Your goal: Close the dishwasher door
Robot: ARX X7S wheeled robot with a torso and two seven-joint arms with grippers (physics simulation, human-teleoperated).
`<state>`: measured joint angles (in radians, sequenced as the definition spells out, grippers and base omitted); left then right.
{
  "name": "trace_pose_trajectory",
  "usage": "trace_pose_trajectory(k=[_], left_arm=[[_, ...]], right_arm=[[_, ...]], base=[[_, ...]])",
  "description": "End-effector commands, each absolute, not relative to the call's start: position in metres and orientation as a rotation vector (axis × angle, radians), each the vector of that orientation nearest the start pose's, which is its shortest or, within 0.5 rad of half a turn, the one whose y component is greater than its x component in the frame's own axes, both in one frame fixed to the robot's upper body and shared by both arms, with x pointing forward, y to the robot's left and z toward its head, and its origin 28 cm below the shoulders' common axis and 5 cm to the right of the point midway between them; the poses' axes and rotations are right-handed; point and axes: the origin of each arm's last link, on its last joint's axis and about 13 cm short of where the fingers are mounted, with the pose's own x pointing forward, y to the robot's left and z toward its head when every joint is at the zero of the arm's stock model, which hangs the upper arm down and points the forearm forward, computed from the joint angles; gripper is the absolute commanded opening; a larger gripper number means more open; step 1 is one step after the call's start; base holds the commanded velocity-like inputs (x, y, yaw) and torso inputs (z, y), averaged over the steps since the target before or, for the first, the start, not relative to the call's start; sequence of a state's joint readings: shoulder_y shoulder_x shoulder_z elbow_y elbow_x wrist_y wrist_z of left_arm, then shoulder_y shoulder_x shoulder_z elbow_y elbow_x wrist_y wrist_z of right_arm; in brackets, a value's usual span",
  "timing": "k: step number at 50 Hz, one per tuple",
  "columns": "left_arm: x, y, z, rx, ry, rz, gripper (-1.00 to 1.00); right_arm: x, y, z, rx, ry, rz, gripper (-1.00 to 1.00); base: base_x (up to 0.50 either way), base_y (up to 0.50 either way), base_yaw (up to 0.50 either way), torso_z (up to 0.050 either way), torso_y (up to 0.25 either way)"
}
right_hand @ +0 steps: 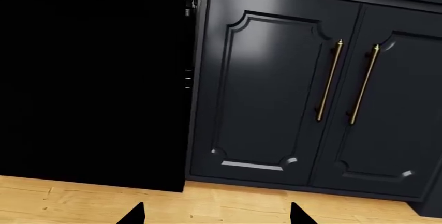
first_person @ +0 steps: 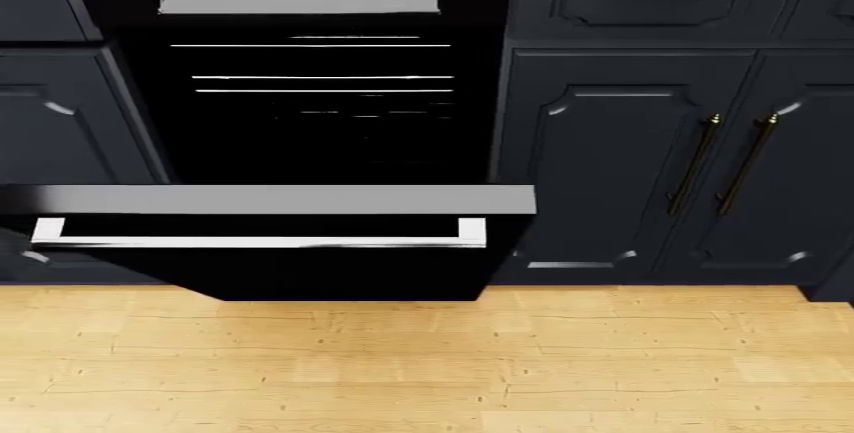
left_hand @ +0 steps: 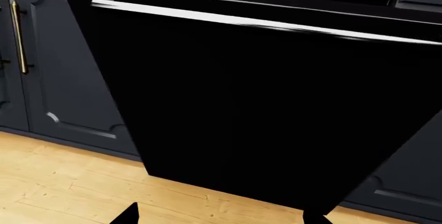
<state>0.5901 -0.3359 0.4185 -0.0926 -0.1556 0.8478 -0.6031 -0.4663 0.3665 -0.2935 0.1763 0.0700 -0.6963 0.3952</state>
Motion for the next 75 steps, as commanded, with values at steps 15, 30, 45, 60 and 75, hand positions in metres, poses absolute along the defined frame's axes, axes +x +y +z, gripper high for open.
trace_pose_trajectory(k=[15, 30, 45, 60, 75], left_arm=[[0.0206, 0.2078, -0.028, -0.118, -0.029, 0.188, 1.0], [0.0224, 0.2071, -0.0271, -0.118, -0.029, 0.189, 1.0], [0.0235, 0.2068, -0.0274, -0.12, -0.029, 0.19, 1.0], [0.0236, 0.2067, -0.0265, -0.119, -0.03, 0.187, 1.0], [0.0237, 0.2071, -0.0271, -0.12, -0.03, 0.191, 1.0]], right_arm=[[0.0593, -0.1331, -0.0432, -0.128, -0.016, -0.01, 1.0], [0.062, -0.1337, -0.042, -0.128, -0.016, -0.011, 1.0], [0.0619, -0.1344, -0.0422, -0.127, -0.016, -0.011, 1.0], [0.0613, -0.1336, -0.0417, -0.127, -0.016, -0.012, 1.0], [0.0615, -0.1336, -0.042, -0.124, -0.011, -0.012, 1.0]], base=[[0.0, 0.19, 0.0, 0.0, 0.0], [0.0, 0.19, 0.0, 0.0, 0.0], [0.0, 0.19, 0.0, 0.0, 0.0], [0.0, 0.19, 0.0, 0.0, 0.0], [0.0, 0.07, 0.0, 0.0, 0.0]])
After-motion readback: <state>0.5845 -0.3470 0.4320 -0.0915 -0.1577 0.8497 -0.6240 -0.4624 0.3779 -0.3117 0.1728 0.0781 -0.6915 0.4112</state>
